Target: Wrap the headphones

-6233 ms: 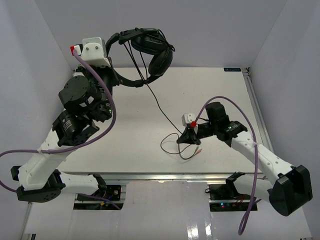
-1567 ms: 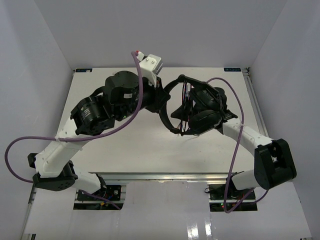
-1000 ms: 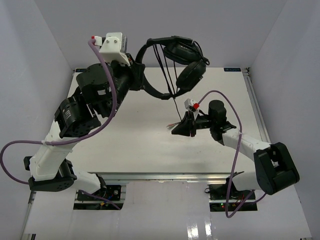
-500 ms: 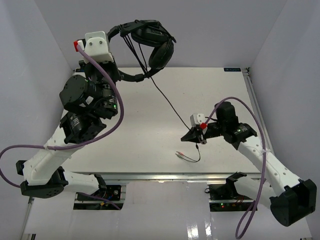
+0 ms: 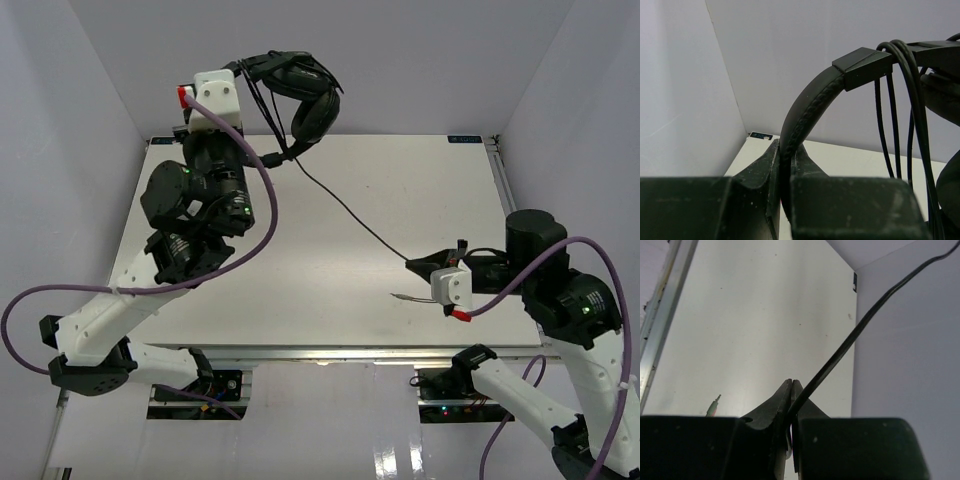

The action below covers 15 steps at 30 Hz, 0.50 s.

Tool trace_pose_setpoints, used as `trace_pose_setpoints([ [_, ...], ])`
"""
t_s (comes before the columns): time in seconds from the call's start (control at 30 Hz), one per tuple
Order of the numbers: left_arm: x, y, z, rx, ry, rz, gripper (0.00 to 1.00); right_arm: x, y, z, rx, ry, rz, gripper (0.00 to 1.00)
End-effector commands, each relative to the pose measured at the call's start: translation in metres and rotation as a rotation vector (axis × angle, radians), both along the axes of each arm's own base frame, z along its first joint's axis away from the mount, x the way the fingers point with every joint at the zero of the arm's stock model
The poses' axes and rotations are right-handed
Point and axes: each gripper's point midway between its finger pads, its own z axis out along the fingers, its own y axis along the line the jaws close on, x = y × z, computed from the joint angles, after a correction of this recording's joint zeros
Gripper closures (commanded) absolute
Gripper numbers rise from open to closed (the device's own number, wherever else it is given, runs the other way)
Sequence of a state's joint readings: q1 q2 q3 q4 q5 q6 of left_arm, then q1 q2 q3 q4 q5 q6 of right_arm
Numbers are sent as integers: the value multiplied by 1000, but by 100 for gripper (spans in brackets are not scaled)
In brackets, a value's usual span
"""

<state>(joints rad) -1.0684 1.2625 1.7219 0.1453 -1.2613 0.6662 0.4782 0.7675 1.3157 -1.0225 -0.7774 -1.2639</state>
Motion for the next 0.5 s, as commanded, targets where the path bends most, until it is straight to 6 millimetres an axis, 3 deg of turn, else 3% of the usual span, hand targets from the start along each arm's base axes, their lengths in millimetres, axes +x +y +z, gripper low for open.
trace_pose_setpoints([
  [0.0, 23, -50, -64, 101, 153, -87, 100, 15, -14, 55, 31, -165, -117, 92],
  [0.1, 36, -73, -123, 160, 314, -164, 100, 27, -18, 103, 120, -301, -192, 92],
  [0.27, 36, -129, -219, 162, 540, -413, 100, 48, -23, 143, 204, -415, -285, 92],
  [0.37, 21, -156, -264, 181, 652, -581, 100, 65, -19, 145, 221, -419, -318, 92],
  [0.47, 5, -173, -290, 177, 711, -715, 100, 83, -15, 141, 236, -402, -354, 92],
])
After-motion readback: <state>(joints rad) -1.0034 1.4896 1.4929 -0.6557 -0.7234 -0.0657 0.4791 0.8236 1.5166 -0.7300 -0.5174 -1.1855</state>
